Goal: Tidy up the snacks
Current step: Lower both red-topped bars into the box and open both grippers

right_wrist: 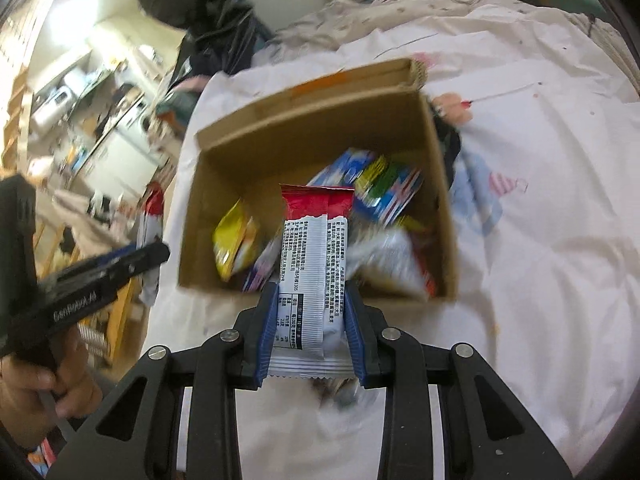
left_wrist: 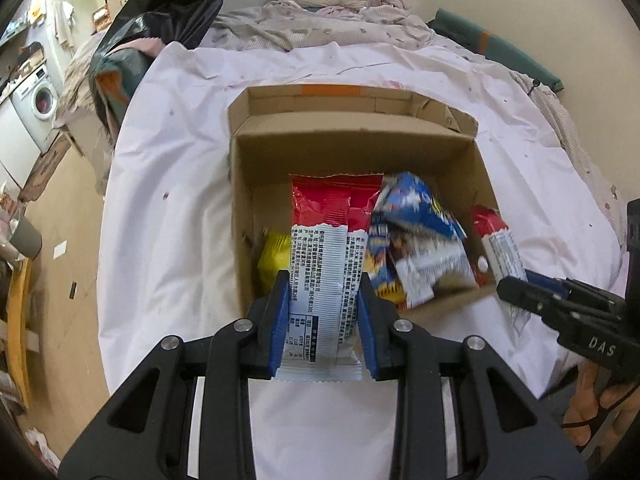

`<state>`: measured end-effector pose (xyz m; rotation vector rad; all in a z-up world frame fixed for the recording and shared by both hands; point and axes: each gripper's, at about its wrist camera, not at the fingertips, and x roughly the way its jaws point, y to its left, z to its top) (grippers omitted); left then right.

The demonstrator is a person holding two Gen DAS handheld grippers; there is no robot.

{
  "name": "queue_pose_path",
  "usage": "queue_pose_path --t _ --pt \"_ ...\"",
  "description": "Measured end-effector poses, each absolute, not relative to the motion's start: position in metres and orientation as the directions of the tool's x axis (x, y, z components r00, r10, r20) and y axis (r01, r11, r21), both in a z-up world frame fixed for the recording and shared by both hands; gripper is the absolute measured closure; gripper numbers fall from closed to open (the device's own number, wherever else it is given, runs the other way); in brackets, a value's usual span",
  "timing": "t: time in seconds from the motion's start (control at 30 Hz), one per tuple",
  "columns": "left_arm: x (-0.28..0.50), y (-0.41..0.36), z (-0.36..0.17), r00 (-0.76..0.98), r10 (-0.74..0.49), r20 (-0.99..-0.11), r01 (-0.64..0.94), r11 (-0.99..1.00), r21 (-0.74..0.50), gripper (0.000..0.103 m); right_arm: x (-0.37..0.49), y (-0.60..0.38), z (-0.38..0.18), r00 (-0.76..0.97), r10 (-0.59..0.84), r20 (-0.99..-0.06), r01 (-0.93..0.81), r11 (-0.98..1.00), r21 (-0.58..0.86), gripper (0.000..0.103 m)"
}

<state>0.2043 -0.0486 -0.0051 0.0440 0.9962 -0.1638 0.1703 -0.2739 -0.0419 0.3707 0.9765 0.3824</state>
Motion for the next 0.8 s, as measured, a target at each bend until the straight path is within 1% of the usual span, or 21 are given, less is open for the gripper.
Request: queue_pose_path --t 0.13,0.23,0.3,0.37,0.47,0.53,0.63,0.7,0.8 --pt "0.221 -0.055 -0.013 0.541 -0.131 -0.831 0.159 0.986 -0.051 0.076 0.189 -0.281 -0.043 0.521 0.468 -0.713 -0.121 0.868 0.482 0.070" --pt "0.229 -0.052 -0.021 0.571 -0.112 -0.813 0.126 0.991 -0.048 0.076 0.201 -0.279 -0.048 0.525 0.455 -0.719 -0.111 0.875 0.472 0.070" --pt "0.236 -0.048 -0.026 0.557 -0.122 -0.822 0.100 0.992 -0.080 0.076 0.208 -0.279 -0.053 0.522 0.452 -0.723 -0.098 0.874 0.476 0.070" --pt "0.238 -0.048 -0.027 0.548 -0.152 -0.822 0.112 0.988 -0.108 0.076 0.214 -0.278 -0.058 0.516 0.455 -0.726 -0.088 0.871 0.484 0.070" --pt "0.239 -0.052 -0.028 0.556 -0.141 -0.819 0.122 0.989 -0.087 0.076 0.218 -0.273 -0.062 0.509 0.457 -0.730 -0.086 0.870 0.485 0.070" --pt "0.242 -0.051 -0.031 0.537 -0.160 -0.829 0.122 0.986 -0.111 0.075 0.217 -0.270 -0.061 0.505 0.458 -0.732 -0.094 0.872 0.481 0.069" --pt "0.246 -0.045 -0.037 0.507 -0.173 -0.845 0.081 0.985 -0.153 0.075 0.217 -0.271 -0.057 0.514 0.461 -0.723 -0.107 0.871 0.479 0.069" --pt "0.247 -0.046 -0.038 0.495 -0.180 -0.850 0.080 0.984 -0.161 0.075 0.219 -0.271 -0.060 0.511 0.451 -0.731 -0.102 0.877 0.470 0.069" --pt "0.247 -0.048 -0.037 0.502 -0.186 -0.845 0.088 0.982 -0.164 0.075 0.223 -0.275 -0.069 0.483 0.458 -0.746 -0.062 0.868 0.492 0.069"
